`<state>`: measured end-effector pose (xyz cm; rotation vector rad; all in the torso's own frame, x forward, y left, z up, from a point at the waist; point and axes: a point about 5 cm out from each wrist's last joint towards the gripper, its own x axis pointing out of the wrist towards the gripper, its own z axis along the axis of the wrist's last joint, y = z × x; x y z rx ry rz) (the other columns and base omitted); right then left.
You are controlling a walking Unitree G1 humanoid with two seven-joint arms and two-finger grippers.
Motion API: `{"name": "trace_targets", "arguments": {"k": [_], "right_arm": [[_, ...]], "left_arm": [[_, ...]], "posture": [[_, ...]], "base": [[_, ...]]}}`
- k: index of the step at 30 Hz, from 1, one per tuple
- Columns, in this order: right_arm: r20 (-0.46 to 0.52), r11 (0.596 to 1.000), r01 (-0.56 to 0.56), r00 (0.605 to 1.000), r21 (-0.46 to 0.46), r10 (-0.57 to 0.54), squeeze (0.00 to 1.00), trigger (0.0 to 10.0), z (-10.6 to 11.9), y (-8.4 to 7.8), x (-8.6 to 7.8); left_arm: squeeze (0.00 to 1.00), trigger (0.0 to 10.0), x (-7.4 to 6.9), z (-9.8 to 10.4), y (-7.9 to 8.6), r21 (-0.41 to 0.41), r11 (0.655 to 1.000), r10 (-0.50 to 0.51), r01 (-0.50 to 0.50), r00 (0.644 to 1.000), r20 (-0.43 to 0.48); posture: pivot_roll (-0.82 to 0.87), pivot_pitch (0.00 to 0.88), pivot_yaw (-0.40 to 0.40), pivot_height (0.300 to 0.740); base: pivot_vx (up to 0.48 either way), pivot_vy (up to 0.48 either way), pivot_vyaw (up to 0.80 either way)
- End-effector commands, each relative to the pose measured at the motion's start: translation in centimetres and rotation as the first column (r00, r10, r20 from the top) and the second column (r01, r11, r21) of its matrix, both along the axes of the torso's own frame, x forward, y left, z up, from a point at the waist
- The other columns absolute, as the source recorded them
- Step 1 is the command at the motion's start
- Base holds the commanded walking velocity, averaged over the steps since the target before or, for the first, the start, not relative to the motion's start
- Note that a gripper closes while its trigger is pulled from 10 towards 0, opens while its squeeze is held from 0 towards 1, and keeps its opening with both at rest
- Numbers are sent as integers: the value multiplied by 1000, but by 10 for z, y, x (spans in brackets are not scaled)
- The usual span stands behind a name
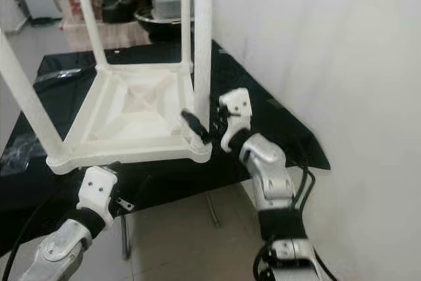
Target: Building children table
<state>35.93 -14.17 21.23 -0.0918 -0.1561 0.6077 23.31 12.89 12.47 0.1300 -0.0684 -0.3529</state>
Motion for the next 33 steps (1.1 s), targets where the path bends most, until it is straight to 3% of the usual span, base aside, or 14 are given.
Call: {"name": "trace_targets", "arguments": {"k": [1,4,11,14,20,21,33], "right_arm": [[-5,999,31,1000,18,-31,0,10000,1,-4,7],[14,999,34,999,43,-34,0,10000,14,-7,16],[25,999,8,1000,49,-9,0,10000,20,-6,23],[22,998,-64,998,30,63,0,10000,19,0,23],[16,985,-171,985,-6,171,0,10000,21,11,25],[21,979,-206,978,-6,206,0,0,25,14,26],[13,940,-329,943,-89,331,0,0,34,18,26]], "left_arm": [[0,10000,-6,2,-1,-13,1000,-11,11,1000,14],[0,10000,-11,4,-4,0,1000,-29,29,999,26],[0,10000,-19,8,-6,13,1000,-29,28,998,48],[0,10000,-14,14,-3,29,999,33,-36,996,83],[0,10000,-10,16,-3,49,996,68,-73,994,81],[0,10000,-7,17,0,93,989,107,-116,990,96],[0,10000,-7,16,0,81,990,112,-118,991,78]], "posture": [[73,56,-18,740],[83,79,-25,740],[93,109,-31,740],[102,124,-35,740],[107,134,-36,740],[111,136,-38,740],[106,135,-45,740]], "base": [[0,0,0],[0,0,0],[0,0,0],[0,0,0],[0,0,0],[0,0,0],[0,0,0]]}}
